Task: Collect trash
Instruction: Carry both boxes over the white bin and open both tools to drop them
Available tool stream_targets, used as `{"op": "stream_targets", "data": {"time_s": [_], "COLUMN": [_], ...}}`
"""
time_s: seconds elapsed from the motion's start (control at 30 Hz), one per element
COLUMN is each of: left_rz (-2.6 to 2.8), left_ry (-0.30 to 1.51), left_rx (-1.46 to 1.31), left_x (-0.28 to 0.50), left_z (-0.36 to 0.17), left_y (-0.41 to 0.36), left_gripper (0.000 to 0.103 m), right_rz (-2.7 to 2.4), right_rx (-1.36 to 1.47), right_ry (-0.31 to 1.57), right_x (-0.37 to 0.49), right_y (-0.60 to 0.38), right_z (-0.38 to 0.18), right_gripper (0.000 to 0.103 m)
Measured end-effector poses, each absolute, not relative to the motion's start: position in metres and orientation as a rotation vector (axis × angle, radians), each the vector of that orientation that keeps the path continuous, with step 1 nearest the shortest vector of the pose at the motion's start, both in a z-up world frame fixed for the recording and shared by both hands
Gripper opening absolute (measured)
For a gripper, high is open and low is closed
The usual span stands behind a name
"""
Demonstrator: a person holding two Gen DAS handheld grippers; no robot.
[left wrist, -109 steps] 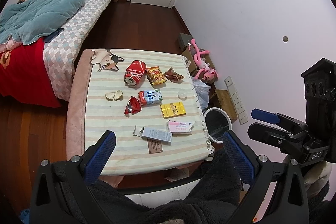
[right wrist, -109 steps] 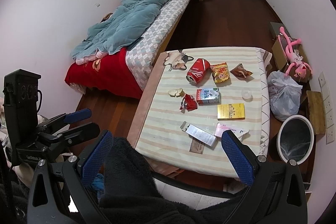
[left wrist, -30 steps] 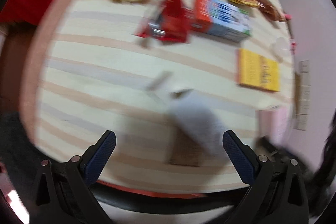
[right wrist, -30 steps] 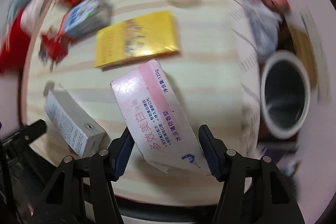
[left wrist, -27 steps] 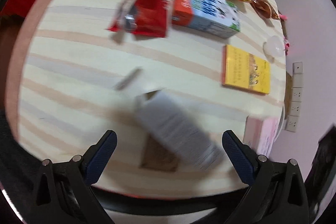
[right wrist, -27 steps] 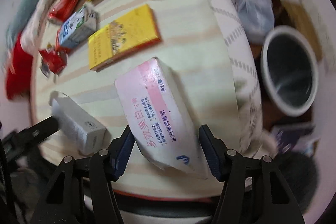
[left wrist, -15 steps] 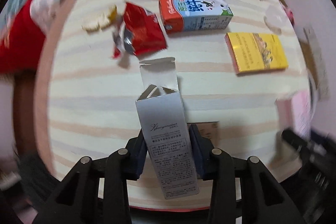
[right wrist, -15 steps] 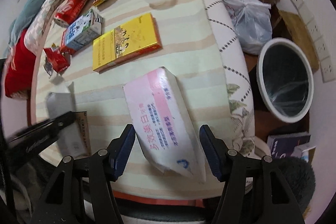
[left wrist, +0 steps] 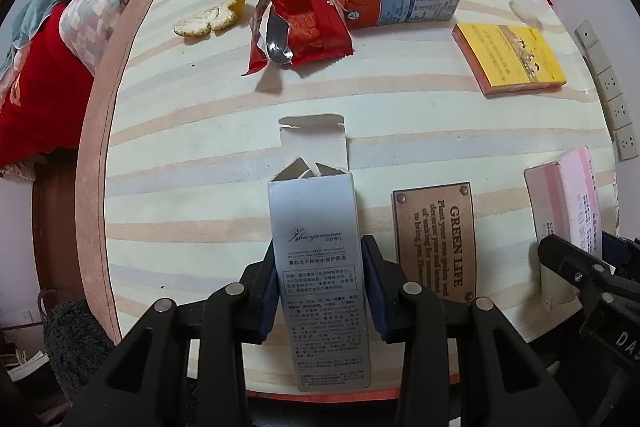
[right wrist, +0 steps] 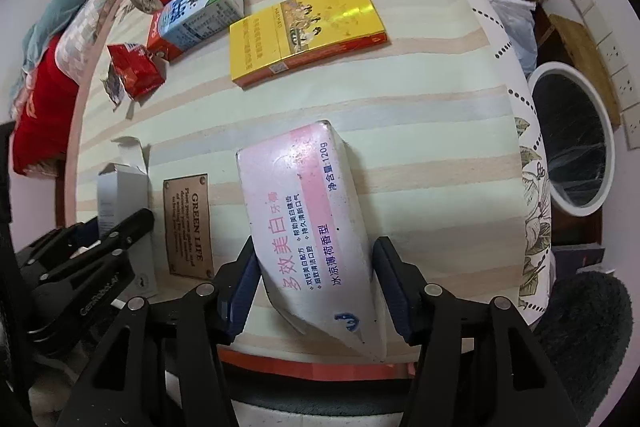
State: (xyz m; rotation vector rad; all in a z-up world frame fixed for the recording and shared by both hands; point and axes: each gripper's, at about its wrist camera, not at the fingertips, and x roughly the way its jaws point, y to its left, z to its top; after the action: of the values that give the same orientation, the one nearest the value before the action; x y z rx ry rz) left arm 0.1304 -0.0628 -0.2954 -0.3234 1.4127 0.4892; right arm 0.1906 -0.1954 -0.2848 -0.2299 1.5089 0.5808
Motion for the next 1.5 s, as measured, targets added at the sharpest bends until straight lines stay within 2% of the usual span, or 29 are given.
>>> {"op": "stream_targets", "data": {"time_s": [0.2,0.3,0.47,0.77,1.0,1.17,1.5], "left_rz": [0.494,0.505,0.509,0.398,0.193,0.036,-0.198], "left_ry": [1.394,1.392,1.305,1.073,1.015,1.104,1.525], "left_rx": [-0.331,-0.321,-0.285,-0.181,-0.120,-0.100,-0.134], "left_x": [0.118,0.111,0.107,0.148,0.226,0.298,0.412], "left_z": [-0.299,-0.297,-0.255,-0.144,-0.107,-0.129,-0.270], "left_y": [-0.053,-0.048,-0.057,-0.103,-0.175,-0.236,-0.319], "left_gripper": [0.032,0.032,0.031,0.032,0.032,0.032,0.032], "right_rz": [0.569,0.553,0.556,0.584,0.519,0.384,0.224], "right_rx": [-0.296,-0.330,-0.238,0.025,0.118,0.087,0.112], "right_ry": [1.468,1.441,1.435,1.279,1.189,1.211,1.516], "right_x": [0.181,0.178,0.180,0.221,0.279,0.323,0.399], "right_y": [-0.189,-0.188,-0.208,-0.275,-0.355,-0.417,-0.507], "right_z": [-0.285,-0.283,-0.268,-0.170,-0.115,-0.126,-0.255], "right_gripper": [0.059,0.053,0.052,0.052,0.052,0.052,0.052]}}
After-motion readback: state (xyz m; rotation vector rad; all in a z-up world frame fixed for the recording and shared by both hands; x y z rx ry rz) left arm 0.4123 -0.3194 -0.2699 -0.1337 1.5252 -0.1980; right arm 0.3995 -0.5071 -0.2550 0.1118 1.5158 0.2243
